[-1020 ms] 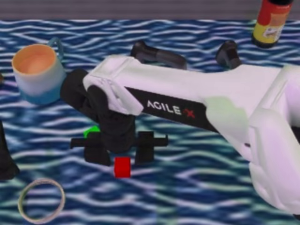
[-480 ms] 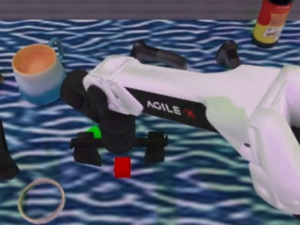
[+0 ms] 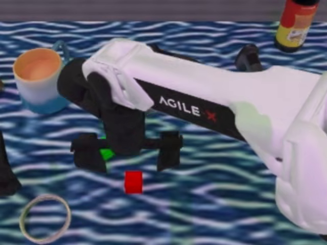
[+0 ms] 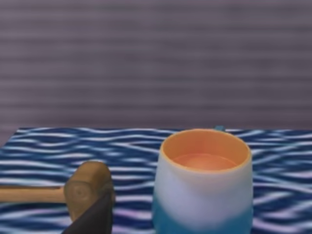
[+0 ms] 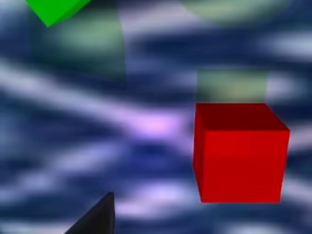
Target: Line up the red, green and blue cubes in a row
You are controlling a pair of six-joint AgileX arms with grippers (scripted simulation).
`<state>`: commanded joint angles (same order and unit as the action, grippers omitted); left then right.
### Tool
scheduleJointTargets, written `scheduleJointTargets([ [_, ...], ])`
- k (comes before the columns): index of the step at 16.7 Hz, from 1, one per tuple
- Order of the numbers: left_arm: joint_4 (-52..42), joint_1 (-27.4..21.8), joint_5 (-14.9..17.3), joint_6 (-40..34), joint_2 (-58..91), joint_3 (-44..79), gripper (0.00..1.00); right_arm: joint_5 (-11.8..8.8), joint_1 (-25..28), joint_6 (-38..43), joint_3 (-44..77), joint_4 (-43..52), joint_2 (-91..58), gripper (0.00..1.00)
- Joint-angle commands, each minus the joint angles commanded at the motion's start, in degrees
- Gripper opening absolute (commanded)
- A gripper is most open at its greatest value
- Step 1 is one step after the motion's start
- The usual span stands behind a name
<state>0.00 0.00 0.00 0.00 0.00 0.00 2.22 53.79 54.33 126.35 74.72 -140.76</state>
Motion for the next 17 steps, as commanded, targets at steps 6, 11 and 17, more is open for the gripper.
scheduleJointTargets([
  [6,0.0,0.0,0.0,0.0,0.0,0.0,1.0,-0.1,0.2,0.1,5.7,6.1,0.8,1.0],
  [11,-0.9,-0.3,0.0,0.4,1.3,1.2,1.0,0.4,-0.8,-0.9,4.1,5.0,2.3,1.0],
  [17,-9.8,-3.9,0.2,5.0,16.2,14.4,1.0,4.5,-8.3,-9.8,-12.3,-5.1,21.7,1.0],
])
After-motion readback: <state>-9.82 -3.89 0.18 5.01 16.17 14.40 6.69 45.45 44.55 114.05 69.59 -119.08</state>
